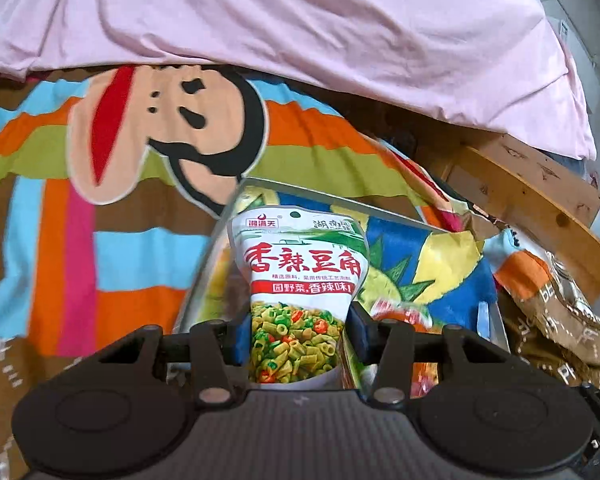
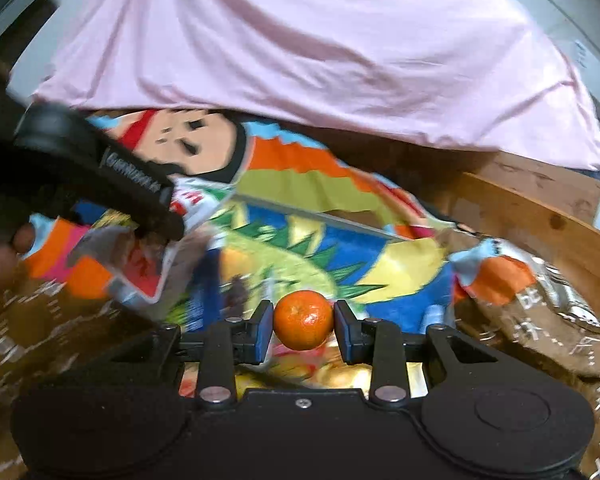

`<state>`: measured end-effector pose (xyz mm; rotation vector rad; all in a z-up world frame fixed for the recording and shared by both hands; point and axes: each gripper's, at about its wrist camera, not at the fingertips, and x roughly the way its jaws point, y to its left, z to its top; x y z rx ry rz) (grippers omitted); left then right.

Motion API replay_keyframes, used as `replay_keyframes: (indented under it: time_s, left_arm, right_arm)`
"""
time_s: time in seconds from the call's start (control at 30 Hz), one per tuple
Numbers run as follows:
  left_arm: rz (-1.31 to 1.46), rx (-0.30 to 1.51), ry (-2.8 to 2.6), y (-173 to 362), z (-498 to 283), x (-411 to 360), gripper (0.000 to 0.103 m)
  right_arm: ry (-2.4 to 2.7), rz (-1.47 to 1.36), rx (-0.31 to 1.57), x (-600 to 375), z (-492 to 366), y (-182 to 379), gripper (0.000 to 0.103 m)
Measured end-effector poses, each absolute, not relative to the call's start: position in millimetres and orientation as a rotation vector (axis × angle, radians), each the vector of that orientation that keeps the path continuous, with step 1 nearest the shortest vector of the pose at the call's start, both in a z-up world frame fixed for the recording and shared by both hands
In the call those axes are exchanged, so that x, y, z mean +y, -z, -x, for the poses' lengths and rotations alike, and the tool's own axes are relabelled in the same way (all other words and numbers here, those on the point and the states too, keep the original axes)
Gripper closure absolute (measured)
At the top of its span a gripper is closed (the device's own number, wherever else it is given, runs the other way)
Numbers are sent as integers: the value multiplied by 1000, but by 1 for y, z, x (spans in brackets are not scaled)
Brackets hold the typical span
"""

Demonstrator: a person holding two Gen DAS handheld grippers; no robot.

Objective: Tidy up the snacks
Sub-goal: 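Lift and carry the green-pea packet and mandarin over the tray with both tools, then lower the packet and mandarin into the tray and open both tools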

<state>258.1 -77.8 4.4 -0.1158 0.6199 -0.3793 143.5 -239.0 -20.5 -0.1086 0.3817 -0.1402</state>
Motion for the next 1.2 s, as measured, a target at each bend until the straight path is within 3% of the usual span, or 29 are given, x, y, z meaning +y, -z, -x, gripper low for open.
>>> replay_keyframes:
  time_s: [0.53,0.93,1.07,1.2]
  left_arm:
    - [59,609,408,62,-313,-127,51]
    - [18,629,415,73,-311,-135,50]
    - [8,630,410,73,-310,-135,44]
    - [4,637,380,73,-309,-136,34]
  right_arm:
    - [269,-18,472,-295,-203,63,68]
    - [271,-9,508,-291,-207,78,68]
    - [273,-11,510,-291,-207,78,66]
    - [280,-19,506,-294,-205,75,56]
